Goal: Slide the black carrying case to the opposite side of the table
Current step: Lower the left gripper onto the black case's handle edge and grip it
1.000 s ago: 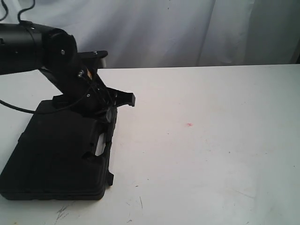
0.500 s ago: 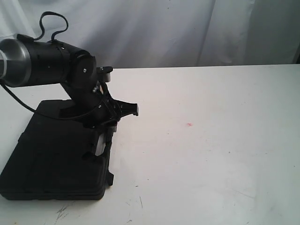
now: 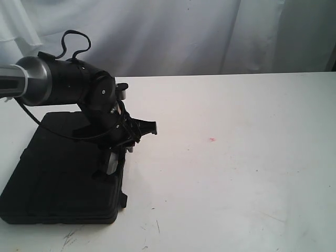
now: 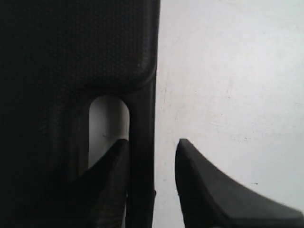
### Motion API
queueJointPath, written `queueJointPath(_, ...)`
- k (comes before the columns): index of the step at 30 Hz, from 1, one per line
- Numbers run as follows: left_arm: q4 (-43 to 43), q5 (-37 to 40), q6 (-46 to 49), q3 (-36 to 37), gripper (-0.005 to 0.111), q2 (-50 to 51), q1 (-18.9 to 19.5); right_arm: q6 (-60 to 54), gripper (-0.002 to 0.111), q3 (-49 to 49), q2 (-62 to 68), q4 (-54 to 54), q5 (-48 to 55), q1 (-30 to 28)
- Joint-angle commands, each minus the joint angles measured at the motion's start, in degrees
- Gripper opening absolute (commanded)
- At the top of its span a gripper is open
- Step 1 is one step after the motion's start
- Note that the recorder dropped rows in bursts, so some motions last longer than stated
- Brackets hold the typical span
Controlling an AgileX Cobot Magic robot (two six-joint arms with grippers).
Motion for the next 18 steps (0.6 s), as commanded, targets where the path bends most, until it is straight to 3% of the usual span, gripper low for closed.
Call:
queueJointPath(1, 1.33, -0.91, -1.64, -0.36, 0.033, -0.12, -0.16, -0.19, 0.0, 0.14, -0.38, -0.33, -0.06, 0.0)
queueJointPath(18, 2.29, -2.12, -3.02, -0.36, 0.031, 0.12, -0.16, -0.19, 0.0, 0.14, -0.38, -0.33, -0.06, 0.0)
